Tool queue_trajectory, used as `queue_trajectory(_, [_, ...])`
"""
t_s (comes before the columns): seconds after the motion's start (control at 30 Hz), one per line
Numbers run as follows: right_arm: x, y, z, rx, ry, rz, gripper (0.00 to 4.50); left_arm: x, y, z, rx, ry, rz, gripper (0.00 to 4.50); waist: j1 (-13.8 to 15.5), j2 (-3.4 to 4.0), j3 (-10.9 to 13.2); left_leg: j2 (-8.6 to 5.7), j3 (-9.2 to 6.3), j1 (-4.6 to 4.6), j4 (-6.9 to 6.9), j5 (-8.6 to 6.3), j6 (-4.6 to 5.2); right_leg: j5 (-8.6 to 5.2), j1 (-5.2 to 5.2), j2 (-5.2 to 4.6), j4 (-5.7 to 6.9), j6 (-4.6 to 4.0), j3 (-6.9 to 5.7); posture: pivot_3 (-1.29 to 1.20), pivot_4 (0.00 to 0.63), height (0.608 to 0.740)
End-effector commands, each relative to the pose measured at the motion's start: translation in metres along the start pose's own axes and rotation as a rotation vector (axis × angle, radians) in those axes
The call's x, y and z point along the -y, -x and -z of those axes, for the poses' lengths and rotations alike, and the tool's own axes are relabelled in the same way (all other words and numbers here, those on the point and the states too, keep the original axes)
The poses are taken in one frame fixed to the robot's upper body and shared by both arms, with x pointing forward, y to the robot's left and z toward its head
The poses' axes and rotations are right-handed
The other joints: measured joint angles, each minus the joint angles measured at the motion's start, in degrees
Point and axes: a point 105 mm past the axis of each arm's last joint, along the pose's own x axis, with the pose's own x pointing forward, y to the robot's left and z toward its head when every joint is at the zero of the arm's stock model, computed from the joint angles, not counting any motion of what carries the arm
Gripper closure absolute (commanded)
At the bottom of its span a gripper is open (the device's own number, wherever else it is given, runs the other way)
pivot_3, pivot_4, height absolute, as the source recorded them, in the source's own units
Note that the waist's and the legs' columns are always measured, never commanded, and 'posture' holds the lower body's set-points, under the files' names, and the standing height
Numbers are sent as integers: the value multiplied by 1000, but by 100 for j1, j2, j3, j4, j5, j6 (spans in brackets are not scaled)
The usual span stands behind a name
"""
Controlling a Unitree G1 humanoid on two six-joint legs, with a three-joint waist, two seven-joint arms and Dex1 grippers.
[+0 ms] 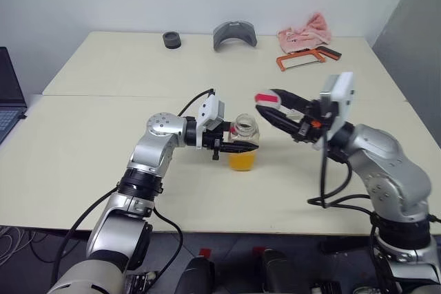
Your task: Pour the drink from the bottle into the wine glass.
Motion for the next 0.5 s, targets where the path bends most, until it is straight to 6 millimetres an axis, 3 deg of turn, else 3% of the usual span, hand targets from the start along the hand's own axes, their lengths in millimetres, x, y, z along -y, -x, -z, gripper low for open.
queue_trajectory(0.03, [2,29,18,-117,16,58,2777,0,3,-14,33,-46,-7,2775,15,-1,0,-1,2,0,0,0,0,0,0,0,0,0,0,0,150,740])
queue_trajectory(0.27, [24,98,109,-364,-63,371,2777,-3,6,-15,33,-51,-24,2775,23,-2,1,-4,23,6,1,-1,2,0,4,9,-1,1,11,0,150,740])
queue_trajectory(0.37, [25,112,131,-434,-40,416,2777,-4,6,-15,33,-50,-28,2775,15,0,2,-4,31,11,1,-1,1,0,3,10,4,1,17,0,150,740])
queue_trajectory(0.4, [26,114,133,-441,-29,425,2061,-4,7,-14,32,-49,-29,2775,7,0,2,-3,33,12,1,-1,1,0,2,11,4,1,17,0,150,740])
queue_trajectory(0.5, [27,114,129,-422,-25,422,1136,-6,11,-14,28,-48,-51,2775,0,0,2,-2,32,14,1,0,1,-1,3,16,5,2,18,0,150,740])
